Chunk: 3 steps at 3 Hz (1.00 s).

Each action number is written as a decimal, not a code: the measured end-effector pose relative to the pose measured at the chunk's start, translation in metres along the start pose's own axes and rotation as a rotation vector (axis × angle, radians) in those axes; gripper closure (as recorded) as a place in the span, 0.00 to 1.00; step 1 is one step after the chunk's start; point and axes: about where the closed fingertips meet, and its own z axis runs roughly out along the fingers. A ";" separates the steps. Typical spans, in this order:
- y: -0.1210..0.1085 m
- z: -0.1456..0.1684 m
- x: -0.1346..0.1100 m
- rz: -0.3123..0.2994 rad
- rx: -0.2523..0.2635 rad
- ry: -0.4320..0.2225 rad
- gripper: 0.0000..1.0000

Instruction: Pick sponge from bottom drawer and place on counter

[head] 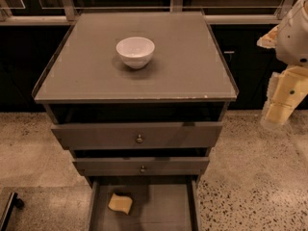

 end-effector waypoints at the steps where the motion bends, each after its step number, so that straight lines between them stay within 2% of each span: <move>1: 0.000 0.000 0.000 0.000 0.000 0.000 0.00; 2: 0.003 0.013 -0.004 0.000 -0.003 -0.063 0.00; 3: 0.030 0.039 -0.013 0.016 -0.008 -0.186 0.00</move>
Offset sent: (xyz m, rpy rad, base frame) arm 0.0063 0.0155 -0.0393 0.1692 -0.0204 0.0462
